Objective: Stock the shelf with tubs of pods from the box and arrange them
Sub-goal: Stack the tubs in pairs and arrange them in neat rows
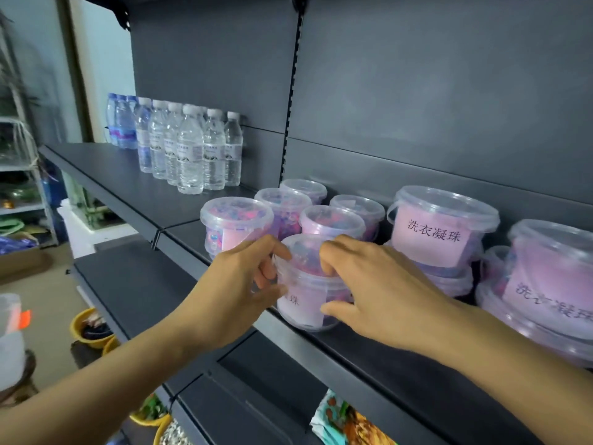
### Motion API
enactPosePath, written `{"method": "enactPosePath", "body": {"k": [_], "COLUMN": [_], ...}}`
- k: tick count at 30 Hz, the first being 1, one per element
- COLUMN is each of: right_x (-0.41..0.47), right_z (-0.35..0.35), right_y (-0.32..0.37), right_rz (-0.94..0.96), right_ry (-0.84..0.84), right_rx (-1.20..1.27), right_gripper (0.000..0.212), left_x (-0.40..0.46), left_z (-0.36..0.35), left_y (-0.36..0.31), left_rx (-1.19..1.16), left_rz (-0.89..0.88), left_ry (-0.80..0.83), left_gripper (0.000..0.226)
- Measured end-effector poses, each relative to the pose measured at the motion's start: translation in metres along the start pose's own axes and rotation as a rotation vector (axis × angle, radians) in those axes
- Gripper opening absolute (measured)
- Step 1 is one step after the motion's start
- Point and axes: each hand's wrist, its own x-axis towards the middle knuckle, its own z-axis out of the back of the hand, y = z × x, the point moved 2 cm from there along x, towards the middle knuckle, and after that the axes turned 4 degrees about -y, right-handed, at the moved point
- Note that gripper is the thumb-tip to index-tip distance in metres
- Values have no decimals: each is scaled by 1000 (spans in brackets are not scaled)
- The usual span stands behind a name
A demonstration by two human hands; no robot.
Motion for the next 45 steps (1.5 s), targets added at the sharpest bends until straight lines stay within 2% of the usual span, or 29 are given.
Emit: {"method": "enactPosePath", "body": {"k": [4,6,10,12,17,20,24,30,34,39,43,45], "right_x": [-5,-7,-12,-1,53,87,114,117,113,111,106,104], "right_z": [-14,-12,14,34,64,56,32,4,1,13,24,26], "right_y": [3,-2,-8,-12,-38,-49,-48,-43,-42,-45,-50,-56], "right_rz": [16,-14,-30,-67,-220,-331,-423,-573,-643,-664,-558,-497], "right_ry": [-72,-146,-311,-325,-364,-323,-241,-96,-73,-41,66,130], "right_rx": [-217,-215,-102,-70,-110,-211,-356,-416,-430,-348,-331,-310], "right_gripper": [63,66,45,33,25,22,28,26,27,33,33,28], "left_x": [-4,-3,7,17,50,68,87,109,129,150,165,175], "left_z": [4,9,30,40,52,57,64,73,70,49,29,13], "left_y": [-3,-3,0,3,11,16,33,63,72,73,68,65], "left_rx": [3,12,-5,1,-3,32,77,68,-35,-176,-113,-111], "left_rz": [40,51,60,77,88,47,-53,-204,-214,-93,-107,-60], "left_ry": [22,11,-110,-157,-114,-32,64,210,262,336,435,526], "left_gripper": [39,42,45,45,37,36,37,40,42,43,56,69]}}
